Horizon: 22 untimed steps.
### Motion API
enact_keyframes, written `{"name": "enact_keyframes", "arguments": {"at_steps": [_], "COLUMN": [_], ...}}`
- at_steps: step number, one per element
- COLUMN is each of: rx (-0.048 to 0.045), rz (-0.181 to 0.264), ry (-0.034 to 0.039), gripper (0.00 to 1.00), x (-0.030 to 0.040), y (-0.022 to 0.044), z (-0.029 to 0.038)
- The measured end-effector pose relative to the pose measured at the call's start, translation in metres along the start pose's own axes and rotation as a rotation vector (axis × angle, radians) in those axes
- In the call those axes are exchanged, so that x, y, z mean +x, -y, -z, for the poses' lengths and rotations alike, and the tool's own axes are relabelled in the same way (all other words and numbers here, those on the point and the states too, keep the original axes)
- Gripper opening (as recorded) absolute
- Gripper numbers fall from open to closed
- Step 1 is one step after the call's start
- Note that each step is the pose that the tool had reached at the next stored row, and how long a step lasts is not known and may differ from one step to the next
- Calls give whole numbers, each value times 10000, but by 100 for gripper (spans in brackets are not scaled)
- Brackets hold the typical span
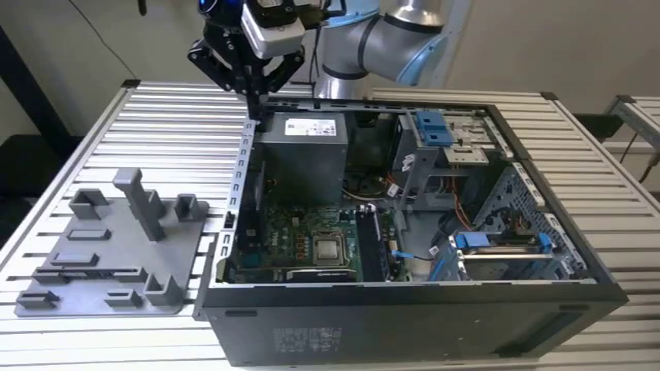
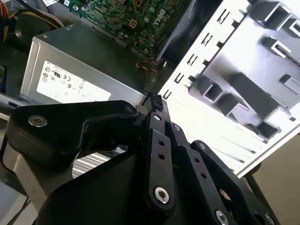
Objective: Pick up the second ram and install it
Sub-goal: 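Reach for the second ram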
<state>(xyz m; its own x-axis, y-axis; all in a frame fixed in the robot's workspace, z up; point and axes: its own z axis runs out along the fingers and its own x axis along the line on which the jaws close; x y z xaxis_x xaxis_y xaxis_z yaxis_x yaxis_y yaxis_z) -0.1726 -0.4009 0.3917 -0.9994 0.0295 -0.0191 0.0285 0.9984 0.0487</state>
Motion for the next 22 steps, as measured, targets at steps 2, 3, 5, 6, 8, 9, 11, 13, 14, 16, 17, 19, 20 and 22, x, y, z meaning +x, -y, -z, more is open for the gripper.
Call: {"name": "enact_keyframes", "arguments": {"at_steps": [2,3,5,6,8,9,11,13,14,16,17,19,20,22], "rx": [-1,-3,-3,-4,-4,-4,-5,-5,-5,-6,-7,-7,-8,-7], "rz": [71,105,153,170,198,211,237,266,282,309,323,352,366,397], "ry": [-3,-5,-7,-8,-10,-10,-11,-13,-14,-15,-15,-17,-17,-20], "gripper": [11,11,11,11,11,11,11,11,11,11,11,11,11,11], "x": [24,41,90,117,181,212,270,328,361,423,453,513,544,605], "y": [15,21,25,26,27,28,30,32,33,35,36,37,38,40], "z": [-1,-3,-5,-5,-5,-5,-4,-4,-5,-5,-6,-6,-6,-7]}}
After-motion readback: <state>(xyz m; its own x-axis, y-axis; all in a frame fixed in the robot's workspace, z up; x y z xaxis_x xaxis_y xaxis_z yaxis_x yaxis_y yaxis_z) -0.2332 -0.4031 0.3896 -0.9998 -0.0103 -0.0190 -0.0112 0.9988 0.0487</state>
